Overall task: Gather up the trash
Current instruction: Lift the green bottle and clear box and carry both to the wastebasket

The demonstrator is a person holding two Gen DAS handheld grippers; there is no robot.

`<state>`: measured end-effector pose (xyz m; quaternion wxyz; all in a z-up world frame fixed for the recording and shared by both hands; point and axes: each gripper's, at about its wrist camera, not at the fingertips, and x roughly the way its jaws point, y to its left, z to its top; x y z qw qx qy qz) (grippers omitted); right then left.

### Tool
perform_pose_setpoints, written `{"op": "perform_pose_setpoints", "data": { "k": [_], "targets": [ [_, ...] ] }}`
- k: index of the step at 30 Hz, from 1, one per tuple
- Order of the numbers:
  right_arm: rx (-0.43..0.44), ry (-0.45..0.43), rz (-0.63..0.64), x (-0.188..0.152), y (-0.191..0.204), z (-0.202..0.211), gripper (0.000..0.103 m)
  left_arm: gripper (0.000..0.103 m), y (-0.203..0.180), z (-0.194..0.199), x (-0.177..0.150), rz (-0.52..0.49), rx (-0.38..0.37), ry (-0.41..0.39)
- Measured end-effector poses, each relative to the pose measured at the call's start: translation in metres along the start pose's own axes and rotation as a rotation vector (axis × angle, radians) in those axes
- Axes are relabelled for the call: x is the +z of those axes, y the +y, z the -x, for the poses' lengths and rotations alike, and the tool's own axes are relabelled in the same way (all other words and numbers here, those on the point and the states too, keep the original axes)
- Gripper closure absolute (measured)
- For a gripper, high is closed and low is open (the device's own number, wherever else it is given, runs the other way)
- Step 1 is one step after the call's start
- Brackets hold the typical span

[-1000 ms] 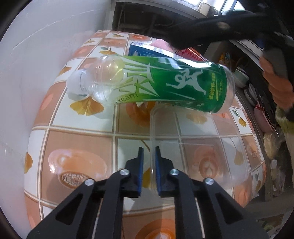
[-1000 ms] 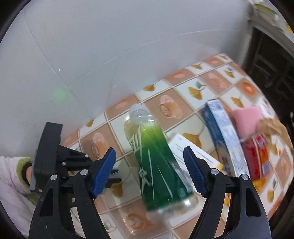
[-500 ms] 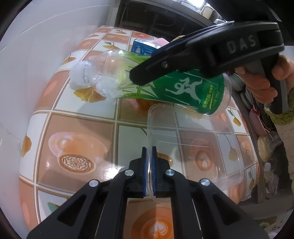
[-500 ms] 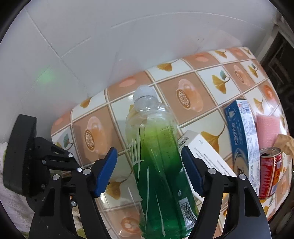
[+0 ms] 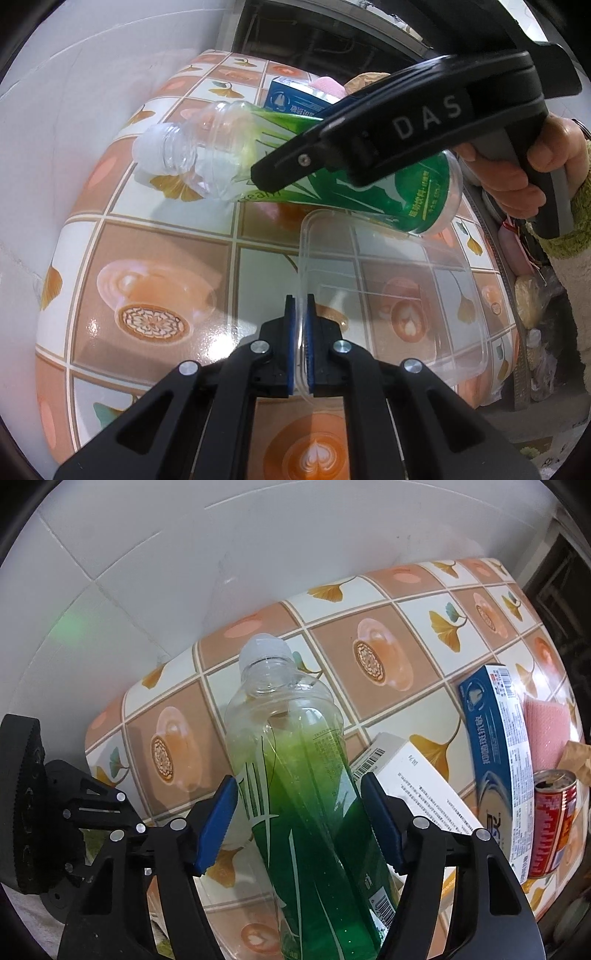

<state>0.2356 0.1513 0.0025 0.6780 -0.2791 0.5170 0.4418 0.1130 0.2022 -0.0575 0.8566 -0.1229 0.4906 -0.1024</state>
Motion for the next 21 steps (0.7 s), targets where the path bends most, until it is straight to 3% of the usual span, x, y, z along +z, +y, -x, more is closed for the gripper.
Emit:
{"op": "perform_pose_setpoints", "data": {
  "k": [11, 21],
  "targets": [
    [-0.004, -0.1, -0.067, -0.019, -0.008, 0.033, 0.045, 0.099, -0.002, 0.0, 0.0, 0.006, 0.015, -0.017],
    [0.058, -0.305, -0.29, -0.075, -0.035, 0.096, 0.047, 0.1, -0.009, 0.019, 0.002, -0.019, 0.029, -0.075]
  ]
}}
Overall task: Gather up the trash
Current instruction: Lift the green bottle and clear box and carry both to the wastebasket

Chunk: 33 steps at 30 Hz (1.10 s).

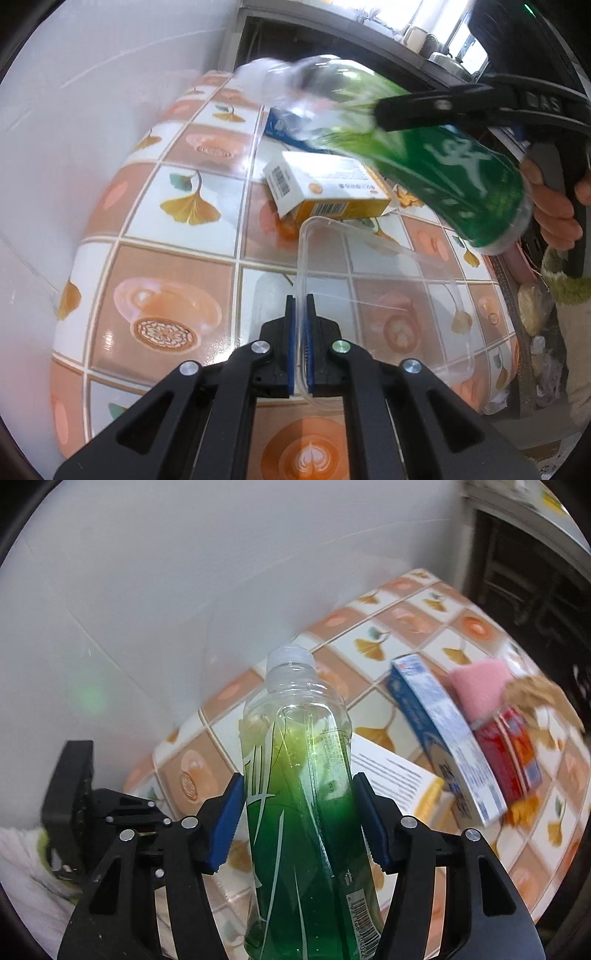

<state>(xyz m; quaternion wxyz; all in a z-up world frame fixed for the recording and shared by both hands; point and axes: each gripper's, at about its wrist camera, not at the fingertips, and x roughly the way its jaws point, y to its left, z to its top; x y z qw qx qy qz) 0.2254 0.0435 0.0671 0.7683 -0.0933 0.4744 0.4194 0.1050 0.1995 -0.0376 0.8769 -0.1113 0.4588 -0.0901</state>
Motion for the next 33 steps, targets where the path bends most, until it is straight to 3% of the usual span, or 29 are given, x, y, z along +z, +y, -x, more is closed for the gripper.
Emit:
{"op": "perform_pose_setpoints", "data": {
  "k": [10, 18, 27, 33],
  "targets": [
    [0.073, -0.136, -0.259, -0.071, -0.036, 0.043, 0.048, 0.1, -0.014, 0.021, 0.005, -0.032, -0.004, -0.042],
    [0.103, -0.231, -0.404, -0.135, -0.059, 0.08, 0.049, 0.1, -0.052, 0.026, 0.015, -0.115, -0.023, -0.05],
    [0.056, -0.378, -0.553, -0.216, -0.084, 0.142, 0.049, 0.1, -0.123, 0.014, 0.024, -0.253, -0.101, -0.028],
    [-0.061, -0.457, -0.698, -0.296, -0.106, 0.193, 0.049, 0.1, -0.193, -0.006, 0.043, -0.381, -0.196, 0.001]
  ]
}}
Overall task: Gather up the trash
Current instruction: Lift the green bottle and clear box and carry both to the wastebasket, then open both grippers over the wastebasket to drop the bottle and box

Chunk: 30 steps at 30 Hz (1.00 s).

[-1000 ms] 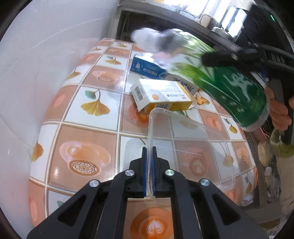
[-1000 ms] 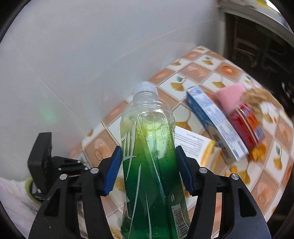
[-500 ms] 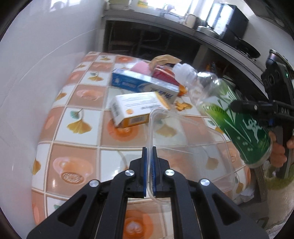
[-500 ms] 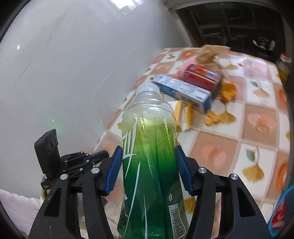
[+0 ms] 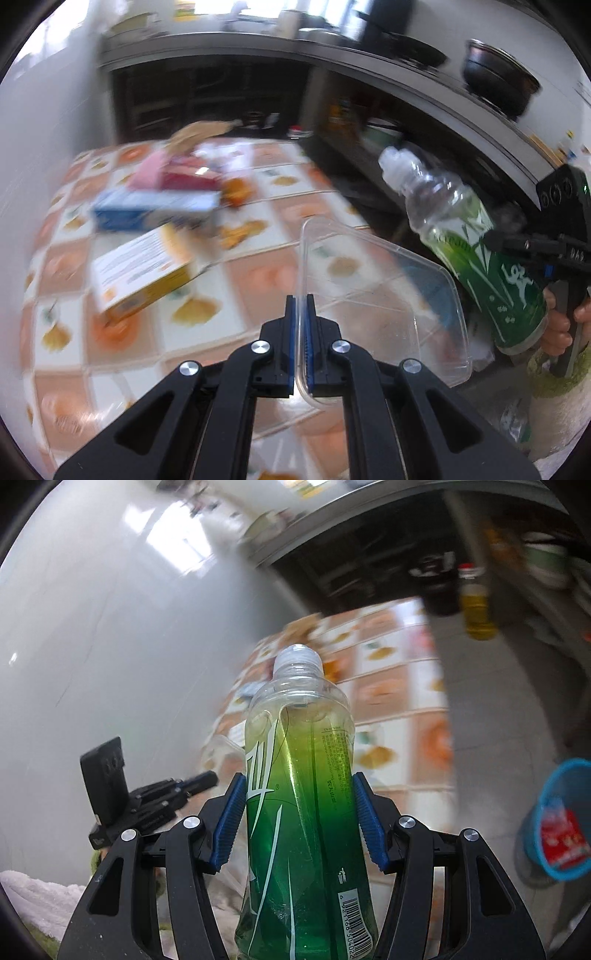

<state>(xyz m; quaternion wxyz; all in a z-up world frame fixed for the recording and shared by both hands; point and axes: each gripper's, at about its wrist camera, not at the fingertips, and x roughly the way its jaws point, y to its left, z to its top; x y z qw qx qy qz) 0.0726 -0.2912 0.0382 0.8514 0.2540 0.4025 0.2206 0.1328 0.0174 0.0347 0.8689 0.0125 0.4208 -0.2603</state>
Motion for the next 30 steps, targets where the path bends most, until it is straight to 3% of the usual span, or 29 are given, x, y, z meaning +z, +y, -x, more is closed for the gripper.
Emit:
{"op": "perform_pose_setpoints", "data": {
  "k": [10, 15, 19, 23, 27, 30],
  "targets": [
    [-0.228, -0.147, -0.239, -0.036, -0.113, 0.094, 0.049, 0.099, -0.115, -0.083, 0.07, -0.265, -0.094, 0.066],
    [-0.352, -0.173, -0.385, -0.061, -0.174, 0.111, 0.049, 0.099, -0.179, -0.165, 0.093, -0.374, -0.141, 0.208],
    [-0.393, -0.159, -0.507, -0.085, -0.221, 0.109, 0.049, 0.099, -0.224, -0.239, 0.099, -0.402, -0.16, 0.36],
    [-0.408, -0.129, -0.613, -0.101, -0.263, 0.087, 0.049, 0.099, -0.264, -0.321, 0.095, -0.423, -0.112, 0.497],
    [-0.398, -0.102, -0.739, -0.121, -0.31, 0.07, 0.049, 0.099, -0.288, -0.389, 0.078, -0.477, -0.014, 0.573],
    [-0.437, -0.068, -0.797, -0.123, -0.343, 0.051, 0.049, 0.099, -0.303, -0.431, 0.066, -0.532, 0.064, 0.595]
  ]
}}
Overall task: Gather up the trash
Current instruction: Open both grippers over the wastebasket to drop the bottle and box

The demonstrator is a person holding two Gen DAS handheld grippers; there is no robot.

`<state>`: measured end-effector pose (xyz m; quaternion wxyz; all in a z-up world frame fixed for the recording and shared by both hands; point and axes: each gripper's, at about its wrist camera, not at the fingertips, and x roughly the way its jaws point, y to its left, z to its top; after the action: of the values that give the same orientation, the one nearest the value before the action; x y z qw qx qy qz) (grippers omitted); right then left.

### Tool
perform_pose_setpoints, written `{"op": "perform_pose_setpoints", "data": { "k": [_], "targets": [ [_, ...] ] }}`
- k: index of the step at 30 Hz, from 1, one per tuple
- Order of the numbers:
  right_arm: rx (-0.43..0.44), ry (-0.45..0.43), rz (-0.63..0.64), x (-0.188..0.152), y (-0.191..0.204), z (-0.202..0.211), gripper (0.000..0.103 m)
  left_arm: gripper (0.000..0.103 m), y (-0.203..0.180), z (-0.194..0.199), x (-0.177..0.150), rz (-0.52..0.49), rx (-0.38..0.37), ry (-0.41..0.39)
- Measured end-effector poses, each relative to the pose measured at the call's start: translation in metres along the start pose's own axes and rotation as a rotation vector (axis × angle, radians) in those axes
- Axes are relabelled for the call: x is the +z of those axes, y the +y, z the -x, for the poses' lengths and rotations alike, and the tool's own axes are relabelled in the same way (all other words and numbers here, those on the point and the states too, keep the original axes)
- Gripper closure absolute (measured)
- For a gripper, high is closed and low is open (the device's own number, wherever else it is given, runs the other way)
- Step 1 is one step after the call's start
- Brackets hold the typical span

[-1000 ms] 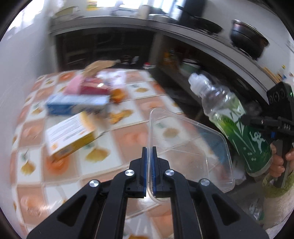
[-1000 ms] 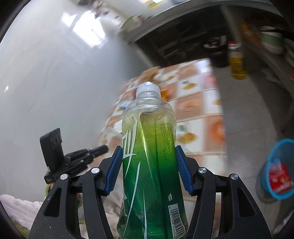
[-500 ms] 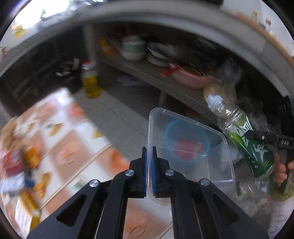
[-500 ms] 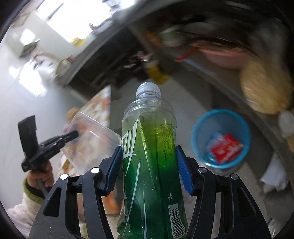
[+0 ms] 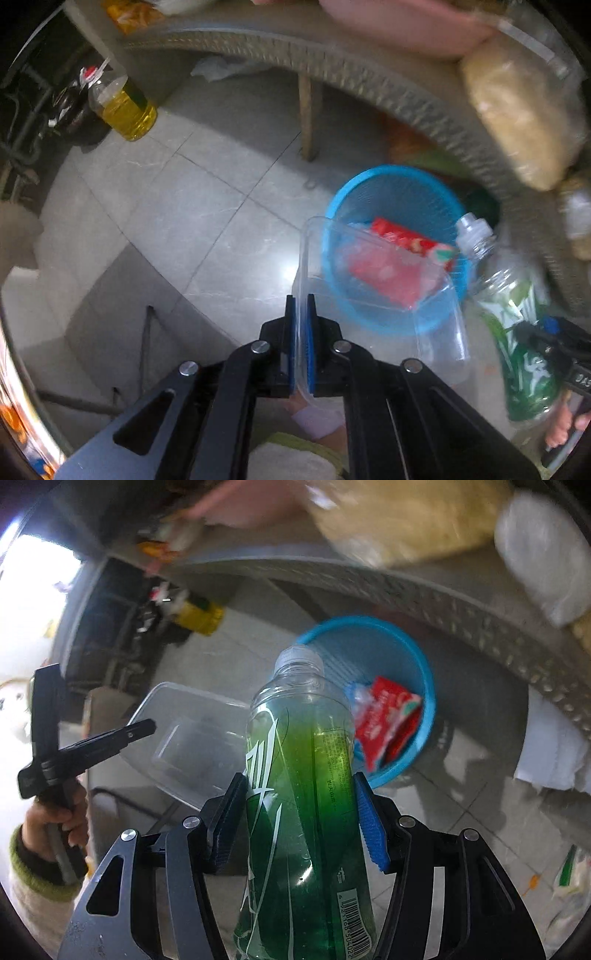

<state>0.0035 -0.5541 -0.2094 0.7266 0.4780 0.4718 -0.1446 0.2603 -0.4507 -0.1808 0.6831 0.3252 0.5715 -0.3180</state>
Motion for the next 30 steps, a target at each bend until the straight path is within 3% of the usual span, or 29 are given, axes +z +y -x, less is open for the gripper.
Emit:
{"op": "perform_pose_setpoints", "data": {
  "k": [10, 11, 12, 15, 21, 26, 30],
  "targets": [
    [-0.115, 0.021, -0.075, 0.047, 0.001, -0.068, 0.046, 0.095, -0.042, -0.074, 0.042, -0.145, 0.251, 0.005],
    [-0.114, 0.015, -0.074, 0.049, 0.002, -0.071, 0.042, 0.091, -0.045, -0.078, 0.045, -0.145, 0.248, 0.004],
    [-0.115, 0.006, -0.075, 0.052, 0.004, -0.073, 0.034, 0.081, -0.049, -0.079, 0.047, -0.142, 0.234, -0.007],
    [-0.124, -0.033, -0.063, 0.055, 0.007, -0.072, 0.028, 0.053, -0.053, -0.067, 0.047, -0.135, 0.21, -0.073],
    [-0.147, -0.07, -0.024, 0.043, 0.013, -0.06, 0.028, 0.046, -0.054, -0.035, 0.044, -0.17, 0.224, -0.14],
    [-0.162, -0.113, 0.005, 0.019, 0.015, -0.037, 0.028, 0.043, -0.044, 0.016, 0.031, -0.136, 0.163, -0.187],
    [-0.174, -0.147, 0.057, 0.0, 0.035, -0.021, 0.028, 0.038, -0.034, 0.073, 0.009, -0.128, 0.093, -0.269]
  ]
}}
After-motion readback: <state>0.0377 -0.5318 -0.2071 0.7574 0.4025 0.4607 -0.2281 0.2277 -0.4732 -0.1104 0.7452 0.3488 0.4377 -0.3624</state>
